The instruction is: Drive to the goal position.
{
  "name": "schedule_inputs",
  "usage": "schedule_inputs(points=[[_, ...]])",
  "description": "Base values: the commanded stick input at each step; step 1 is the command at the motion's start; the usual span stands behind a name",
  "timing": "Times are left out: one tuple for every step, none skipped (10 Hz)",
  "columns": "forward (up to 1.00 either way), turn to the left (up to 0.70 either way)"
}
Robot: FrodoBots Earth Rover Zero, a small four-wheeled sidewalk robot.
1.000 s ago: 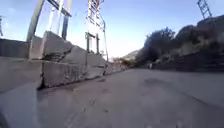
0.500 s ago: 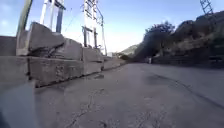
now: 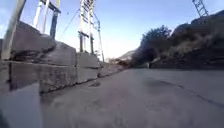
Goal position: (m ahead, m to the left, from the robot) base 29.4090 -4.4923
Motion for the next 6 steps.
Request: schedule_inputs(points=[[0.70,0.00],[0.70,0.00],[0.70,0.00],[0.70,0.00],[0.70,0.00],[0.70,0.00]])
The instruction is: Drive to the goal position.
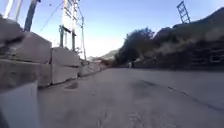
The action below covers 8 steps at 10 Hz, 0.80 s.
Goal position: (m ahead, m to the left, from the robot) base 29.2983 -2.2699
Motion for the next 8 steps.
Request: schedule_inputs(points=[[0.70,0.00],[0.70,-0.25],[0.70,-0.15],[0.70,-0.04],[0.70,0.00],[0.70,0.00],[0.70,0.00],[0.70,0.00]])
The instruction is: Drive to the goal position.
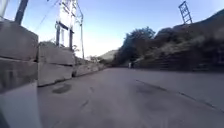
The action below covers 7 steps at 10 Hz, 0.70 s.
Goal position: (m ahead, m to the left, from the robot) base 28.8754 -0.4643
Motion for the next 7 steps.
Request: schedule_inputs(points=[[0.70,0.00],[0.70,0.00],[0.70,0.00],[0.70,0.00],[0.70,0.00],[0.70,0.00],[0.70,0.00]])
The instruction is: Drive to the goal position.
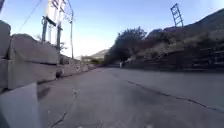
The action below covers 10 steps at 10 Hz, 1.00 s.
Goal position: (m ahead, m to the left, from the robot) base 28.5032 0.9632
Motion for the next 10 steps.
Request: schedule_inputs(points=[[0.70,0.00],[0.70,0.00],[0.70,0.00],[0.70,0.00],[0.70,0.00],[0.70,0.00],[0.70,0.00],[0.70,0.00],[0.70,0.00],[0.70,0.00]])
